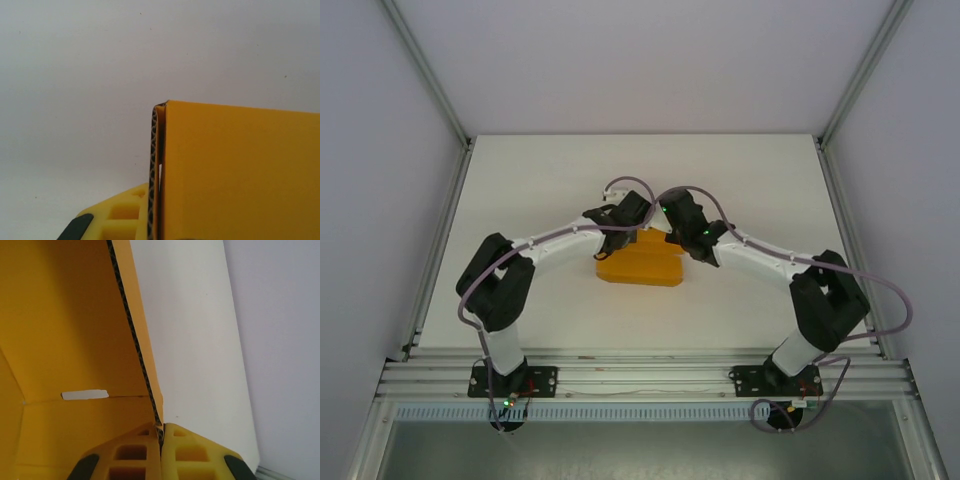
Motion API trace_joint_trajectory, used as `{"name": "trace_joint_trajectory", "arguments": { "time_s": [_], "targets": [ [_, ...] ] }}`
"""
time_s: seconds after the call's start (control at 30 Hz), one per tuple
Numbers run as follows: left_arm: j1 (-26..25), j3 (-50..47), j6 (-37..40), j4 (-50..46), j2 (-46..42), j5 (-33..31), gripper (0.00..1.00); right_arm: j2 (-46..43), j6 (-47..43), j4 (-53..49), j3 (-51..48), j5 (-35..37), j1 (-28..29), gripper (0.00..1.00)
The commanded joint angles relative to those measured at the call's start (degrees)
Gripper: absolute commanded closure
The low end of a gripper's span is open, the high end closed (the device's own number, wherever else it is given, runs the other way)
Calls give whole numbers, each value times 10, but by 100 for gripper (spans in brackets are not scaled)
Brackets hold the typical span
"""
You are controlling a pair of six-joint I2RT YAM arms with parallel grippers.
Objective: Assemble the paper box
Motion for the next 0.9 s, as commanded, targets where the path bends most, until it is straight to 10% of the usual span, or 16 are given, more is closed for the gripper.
{"name": "trace_joint_trajectory", "arguments": {
  "time_s": [0.0, 0.27, 0.47, 0.87],
  "targets": [
    [-23, 29, -11, 10, 7, 0, 100, 17, -62, 54, 3, 48, 10, 95],
    [-23, 25, -35, 28, 15, 7, 100, 19, -25, 139, -12, 50, 13, 85],
    [-19, -23, -18, 90, -20, 31, 100, -67, 130, 116, -72, -1, -17, 19],
    [-15, -62, 24, 120, -69, 24, 100, -209, 295, 123, -188, -126, -132, 0]
  ]
}}
